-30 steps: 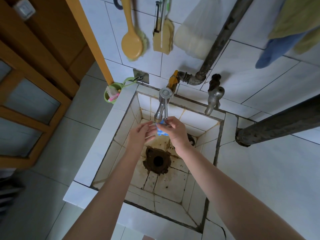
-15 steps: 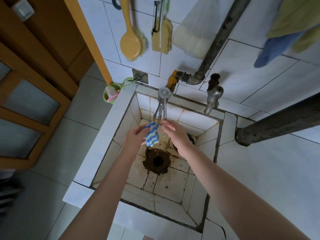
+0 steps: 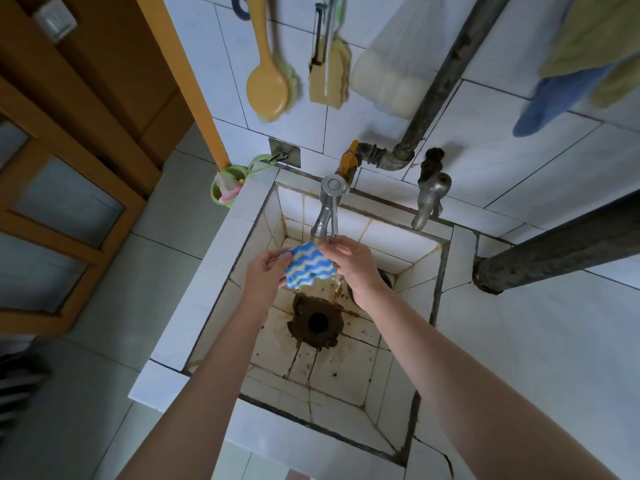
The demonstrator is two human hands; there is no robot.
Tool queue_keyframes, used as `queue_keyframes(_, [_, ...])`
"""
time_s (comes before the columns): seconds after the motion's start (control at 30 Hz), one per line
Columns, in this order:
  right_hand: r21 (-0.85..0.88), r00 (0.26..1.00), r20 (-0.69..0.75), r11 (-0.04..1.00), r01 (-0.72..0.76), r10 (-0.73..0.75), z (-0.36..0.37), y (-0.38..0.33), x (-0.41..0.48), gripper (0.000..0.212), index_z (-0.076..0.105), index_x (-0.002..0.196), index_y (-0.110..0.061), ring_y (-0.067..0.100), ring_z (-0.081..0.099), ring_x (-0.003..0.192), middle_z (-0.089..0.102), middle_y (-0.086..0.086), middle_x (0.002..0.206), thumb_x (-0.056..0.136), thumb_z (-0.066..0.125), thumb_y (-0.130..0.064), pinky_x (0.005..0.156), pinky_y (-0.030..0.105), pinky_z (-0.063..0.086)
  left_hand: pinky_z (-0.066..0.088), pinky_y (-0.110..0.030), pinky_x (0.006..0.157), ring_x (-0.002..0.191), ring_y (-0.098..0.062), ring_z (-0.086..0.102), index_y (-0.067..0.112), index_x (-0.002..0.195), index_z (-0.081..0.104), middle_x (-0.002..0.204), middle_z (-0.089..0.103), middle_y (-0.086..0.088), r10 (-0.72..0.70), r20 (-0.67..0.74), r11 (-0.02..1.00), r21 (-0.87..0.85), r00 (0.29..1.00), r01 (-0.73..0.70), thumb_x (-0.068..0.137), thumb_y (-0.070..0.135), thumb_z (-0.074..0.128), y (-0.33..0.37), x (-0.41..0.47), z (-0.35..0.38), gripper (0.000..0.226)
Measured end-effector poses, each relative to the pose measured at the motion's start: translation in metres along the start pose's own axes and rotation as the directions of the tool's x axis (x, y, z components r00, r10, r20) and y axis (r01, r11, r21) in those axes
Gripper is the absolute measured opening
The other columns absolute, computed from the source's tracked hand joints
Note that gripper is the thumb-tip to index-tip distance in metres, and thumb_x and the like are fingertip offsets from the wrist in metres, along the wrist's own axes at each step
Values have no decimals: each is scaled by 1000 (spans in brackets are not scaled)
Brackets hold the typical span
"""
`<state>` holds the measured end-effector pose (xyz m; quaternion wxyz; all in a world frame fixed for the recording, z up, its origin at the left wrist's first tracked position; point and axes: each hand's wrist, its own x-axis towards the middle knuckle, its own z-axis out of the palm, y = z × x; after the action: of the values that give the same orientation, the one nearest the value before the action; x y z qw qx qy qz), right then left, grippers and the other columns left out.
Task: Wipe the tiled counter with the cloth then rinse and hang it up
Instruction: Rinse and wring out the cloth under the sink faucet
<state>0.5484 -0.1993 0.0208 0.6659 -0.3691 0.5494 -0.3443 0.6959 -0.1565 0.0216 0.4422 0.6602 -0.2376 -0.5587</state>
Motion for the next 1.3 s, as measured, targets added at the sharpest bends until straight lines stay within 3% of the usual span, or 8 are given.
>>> queue_keyframes(0.07, [8,1000,-5,1000,4,-4,4,-1,-1,3,65,87,-14,7,64,79,67,-3,88,87,64,-12,59,13,51,53,-12,62,82,-10,64,8,109,58,94,65,-2,2,-24,1000,-6,1000,-2,94,13,52,0,0,-2,17])
queue_keyframes(0.2, [2,1000,-3,1000,-11,11,7,0,-3,4,65,91,-15,7,64,83,67,-5,89,88,63,-16,72,20,54,52,-11,59,81,-9,63,8,109,57,93,64,-1,8,-45,1000,-16,999,-8,94,12,52,0,-2,-3,17])
queue_keyframes(0.57, [53,1000,5,998,20,-20,-2,1,-9,6,66,90,-19,10,63,86,66,-4,90,90,60,-18,71,19,52,54,-13,63,78,-6,64,8,107,60,88,65,2,15,-32,1000,-9,999,-15,93,13,54,3,-5,5,16])
queue_keyframes(0.8, [130,996,-93,992,-1,13,-11,2,-7,10,64,97,-13,18,63,95,65,2,98,90,61,-20,75,25,52,54,-36,86,95,-23,66,16,99,65,101,69,-9,41,27,999,9,999,-41,91,15,58,11,-2,15,10])
queue_keyframes(0.9, [145,993,-118,989,-5,22,-16,2,-8,15,64,101,-11,23,61,102,64,7,104,90,61,-21,78,27,53,54,-28,80,88,-17,66,19,95,65,92,69,-2,56,49,998,11,997,-56,91,14,58,12,-2,20,9])
queue_keyframes(1.03, [176,990,-135,984,-9,33,-22,2,-10,8,65,94,-16,22,61,99,65,3,99,90,61,-21,75,25,52,52,-11,66,79,-6,62,11,105,62,87,64,3,69,45,997,34,997,-71,93,16,54,12,-3,27,15])
queue_keyframes(1.2, [202,985,-159,979,-33,65,-26,2,-9,11,64,97,-16,25,60,104,64,6,105,89,62,-23,81,28,51,52,-13,72,81,-7,61,7,109,60,90,63,0,55,46,997,45,997,-57,97,17,47,14,-2,32,21])
queue_keyframes(1.3, [207,984,-167,978,-25,61,-26,2,-9,17,64,102,-13,25,60,105,64,8,109,89,62,-23,79,28,50,53,-11,67,79,-6,61,9,106,59,89,63,0,42,45,999,20,998,-43,97,15,46,15,-2,34,17])
